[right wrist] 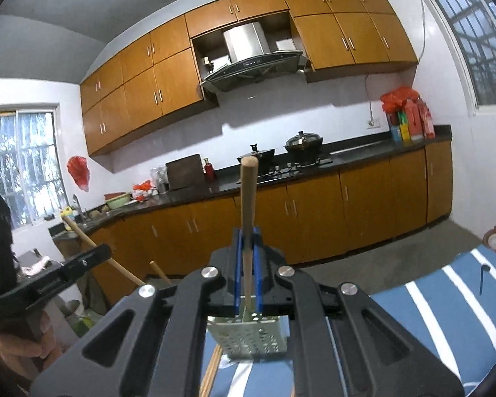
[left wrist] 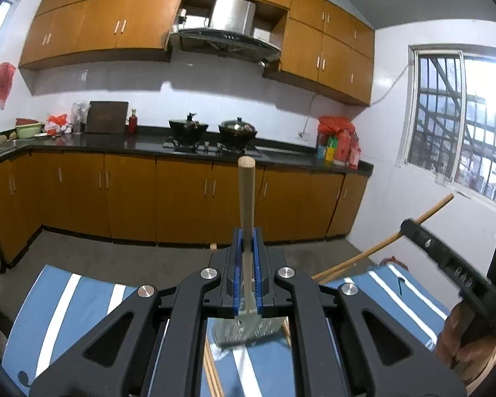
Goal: Organize utensils
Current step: 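Open both tools to drop the chopsticks into the holder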
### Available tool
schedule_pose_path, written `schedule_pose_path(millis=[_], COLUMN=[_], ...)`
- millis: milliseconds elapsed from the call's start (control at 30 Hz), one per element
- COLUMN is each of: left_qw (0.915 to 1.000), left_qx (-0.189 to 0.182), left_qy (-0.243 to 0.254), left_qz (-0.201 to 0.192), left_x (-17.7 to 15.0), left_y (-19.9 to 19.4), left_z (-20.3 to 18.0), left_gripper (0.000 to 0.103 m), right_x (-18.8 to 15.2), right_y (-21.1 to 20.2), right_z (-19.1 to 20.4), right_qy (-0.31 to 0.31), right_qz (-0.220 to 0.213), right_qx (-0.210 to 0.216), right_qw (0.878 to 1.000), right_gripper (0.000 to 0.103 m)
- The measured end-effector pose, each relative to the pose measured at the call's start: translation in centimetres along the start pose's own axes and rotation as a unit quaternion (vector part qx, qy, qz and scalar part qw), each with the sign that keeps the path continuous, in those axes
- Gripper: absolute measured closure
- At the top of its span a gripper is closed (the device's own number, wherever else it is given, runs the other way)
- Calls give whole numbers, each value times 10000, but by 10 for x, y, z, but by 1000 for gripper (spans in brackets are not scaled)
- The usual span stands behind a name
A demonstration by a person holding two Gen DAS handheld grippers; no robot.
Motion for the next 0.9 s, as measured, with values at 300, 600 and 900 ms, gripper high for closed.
schedule_pose_path(millis=[300, 600, 900], left_qw=[9997, 9978, 9991], left_qx=[190, 252, 265], left_qy=[-92, -201, -191], left_qz=[-116, 572, 281], left_x=[-9, -36, -19], left_y=[35, 59, 40], left_z=[-1, 6, 2], left_gripper=[96, 95, 73], right_x=[-22, -37, -26], right_y=[47, 63, 40], right_z=[-4, 4, 5], right_qy=[-15, -59, -32], right_qz=[549, 882, 595], right_qx=[-97, -91, -103], right_qw=[9984, 9960, 9982], right_gripper=[95, 91, 86])
Point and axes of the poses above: each gripper's, at about its wrist camera, not at the fingertips, and y roughly the way its jaws point, z to its left, x to its top, the point moved 1 cm from there along y, roughly the way its jaws point, and after that the axes turned 7 degrees about -y, right-handed, at the moved point
